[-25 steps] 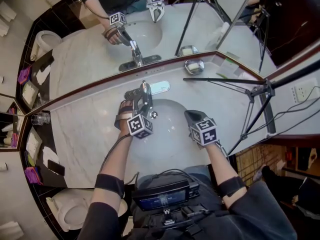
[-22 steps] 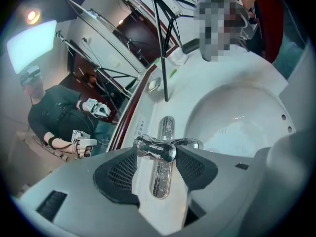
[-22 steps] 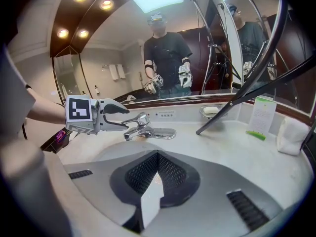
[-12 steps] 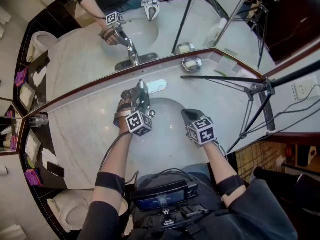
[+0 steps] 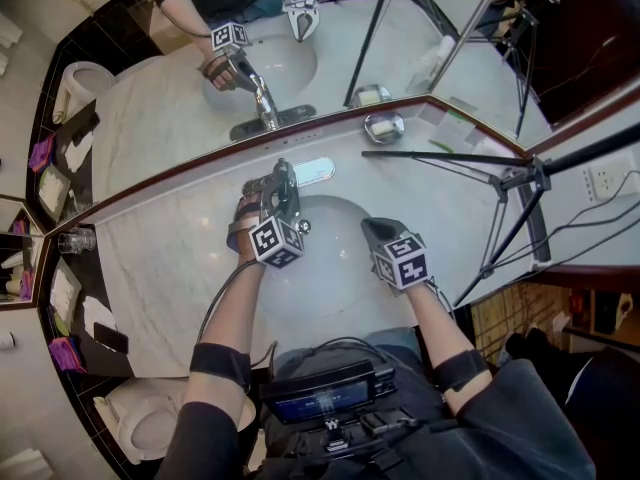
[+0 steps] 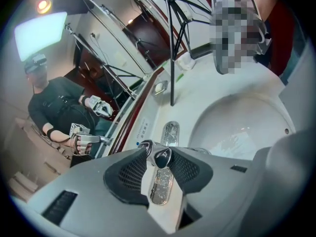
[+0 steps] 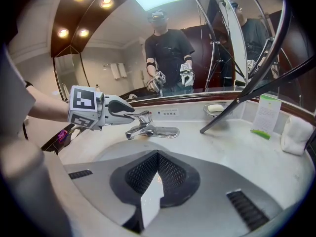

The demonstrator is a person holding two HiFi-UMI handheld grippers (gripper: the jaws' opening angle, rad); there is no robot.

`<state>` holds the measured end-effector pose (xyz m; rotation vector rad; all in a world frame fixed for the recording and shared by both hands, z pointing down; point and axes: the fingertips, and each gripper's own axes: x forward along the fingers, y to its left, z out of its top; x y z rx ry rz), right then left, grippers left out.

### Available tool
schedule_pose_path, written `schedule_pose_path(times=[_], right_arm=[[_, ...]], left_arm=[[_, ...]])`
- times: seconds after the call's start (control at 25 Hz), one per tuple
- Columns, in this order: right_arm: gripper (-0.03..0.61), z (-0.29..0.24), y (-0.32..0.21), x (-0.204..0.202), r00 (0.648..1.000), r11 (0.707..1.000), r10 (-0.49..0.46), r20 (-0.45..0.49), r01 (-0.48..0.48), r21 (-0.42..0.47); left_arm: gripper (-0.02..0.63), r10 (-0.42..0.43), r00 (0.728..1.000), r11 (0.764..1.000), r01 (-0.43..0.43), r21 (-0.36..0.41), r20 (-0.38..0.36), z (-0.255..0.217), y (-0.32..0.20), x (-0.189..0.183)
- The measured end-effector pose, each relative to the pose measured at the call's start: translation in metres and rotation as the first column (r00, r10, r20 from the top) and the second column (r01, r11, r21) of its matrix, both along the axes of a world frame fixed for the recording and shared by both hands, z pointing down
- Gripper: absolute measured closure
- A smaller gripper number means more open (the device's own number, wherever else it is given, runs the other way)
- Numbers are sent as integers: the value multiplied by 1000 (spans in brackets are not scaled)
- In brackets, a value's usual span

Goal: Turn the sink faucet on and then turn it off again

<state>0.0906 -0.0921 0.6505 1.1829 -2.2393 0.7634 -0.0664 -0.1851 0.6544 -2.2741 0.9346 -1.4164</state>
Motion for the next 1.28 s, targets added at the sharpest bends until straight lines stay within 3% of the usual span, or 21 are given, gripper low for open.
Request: schedule_pose_path(times=[0.2,0.8,1.28], right_arm=[[560,-3,-2,0,1000,1000,2,2,-2,4],[560,-5,-6,-1,1000,1000,-4,5,4,9],[560,-10,-3,-6,1000,1000,-12,21,12,28]], left_arm=[[479,-4,1000,1000,4,-5,-16,-21,-27,3],[480,-18,999,998,15,-60,-40,-19,-27,3],[482,8,1000,999,-9,-40,-9,-31,7,-3]])
